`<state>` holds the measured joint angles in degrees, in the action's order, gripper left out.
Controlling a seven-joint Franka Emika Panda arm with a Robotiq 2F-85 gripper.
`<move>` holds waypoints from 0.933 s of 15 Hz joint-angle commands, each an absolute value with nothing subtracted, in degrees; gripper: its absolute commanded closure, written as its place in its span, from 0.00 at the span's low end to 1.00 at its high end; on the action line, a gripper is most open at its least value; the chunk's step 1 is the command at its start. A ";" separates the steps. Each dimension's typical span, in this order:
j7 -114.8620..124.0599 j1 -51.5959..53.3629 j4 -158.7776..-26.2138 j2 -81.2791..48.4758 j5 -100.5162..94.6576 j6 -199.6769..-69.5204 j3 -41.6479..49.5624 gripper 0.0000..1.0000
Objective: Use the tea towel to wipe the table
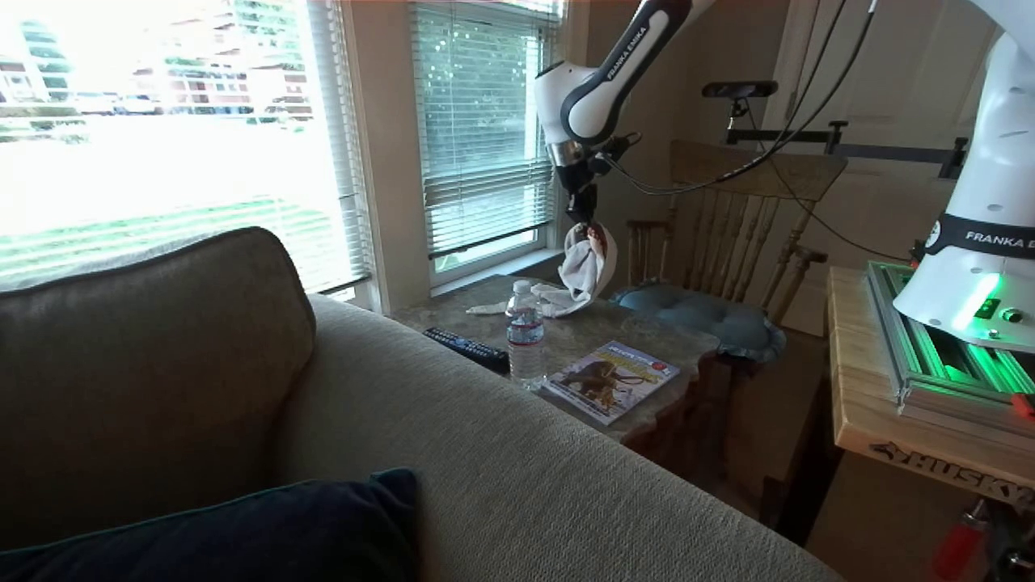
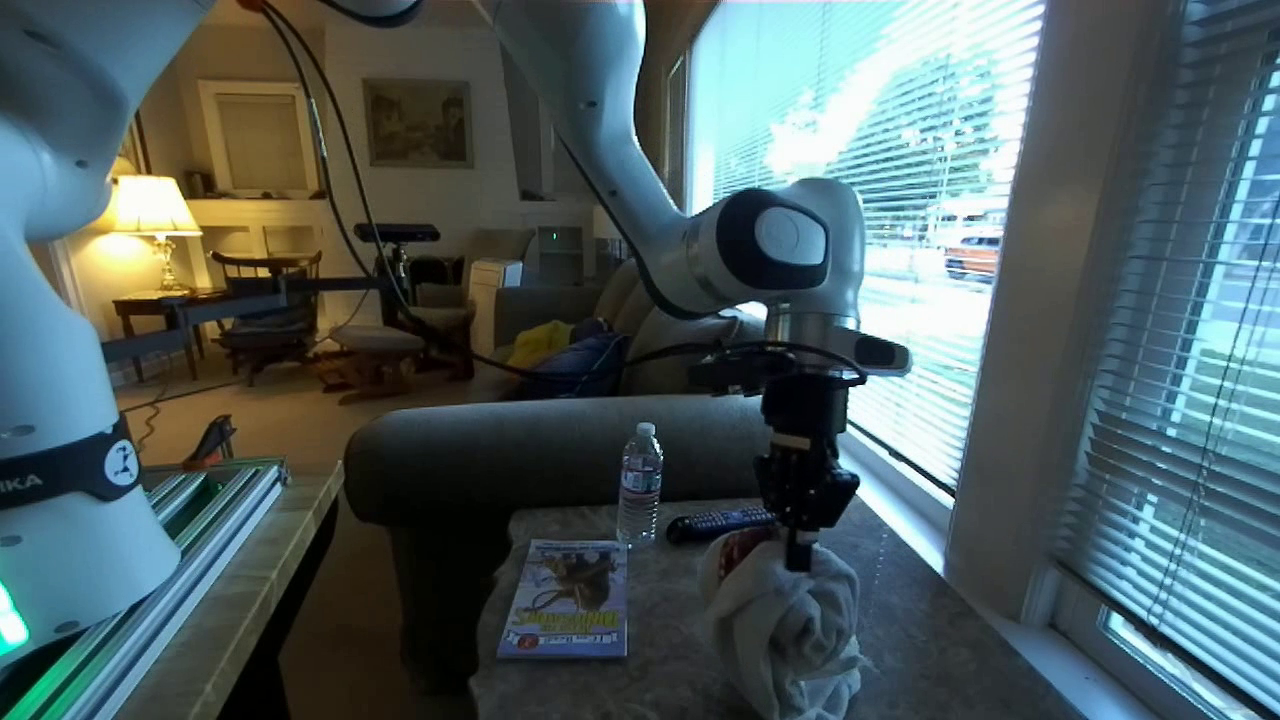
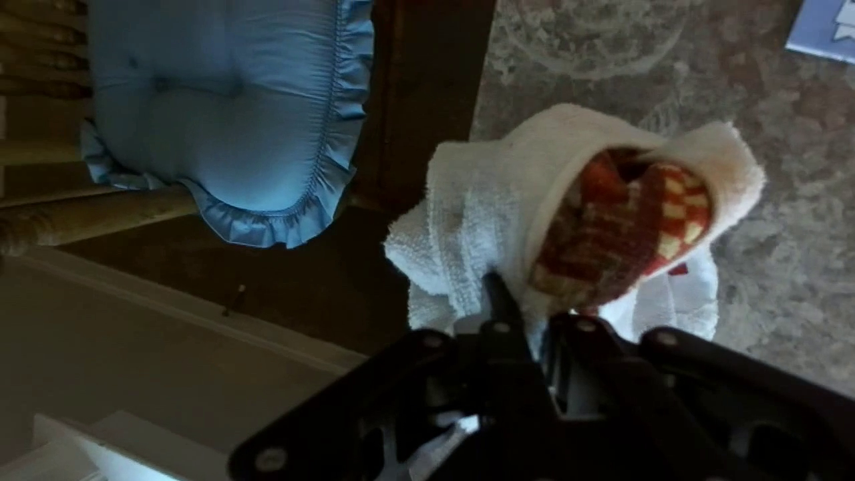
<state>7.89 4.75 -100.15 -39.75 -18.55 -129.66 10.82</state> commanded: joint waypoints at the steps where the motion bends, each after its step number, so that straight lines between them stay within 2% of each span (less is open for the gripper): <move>1: 12.38 8.33 -100.77 -41.29 -24.42 -127.04 12.15 0.97; 14: 22.62 11.06 -83.15 -61.28 -18.71 -123.39 8.52 0.97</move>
<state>21.66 11.32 -90.22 -56.44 -22.27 -125.87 9.49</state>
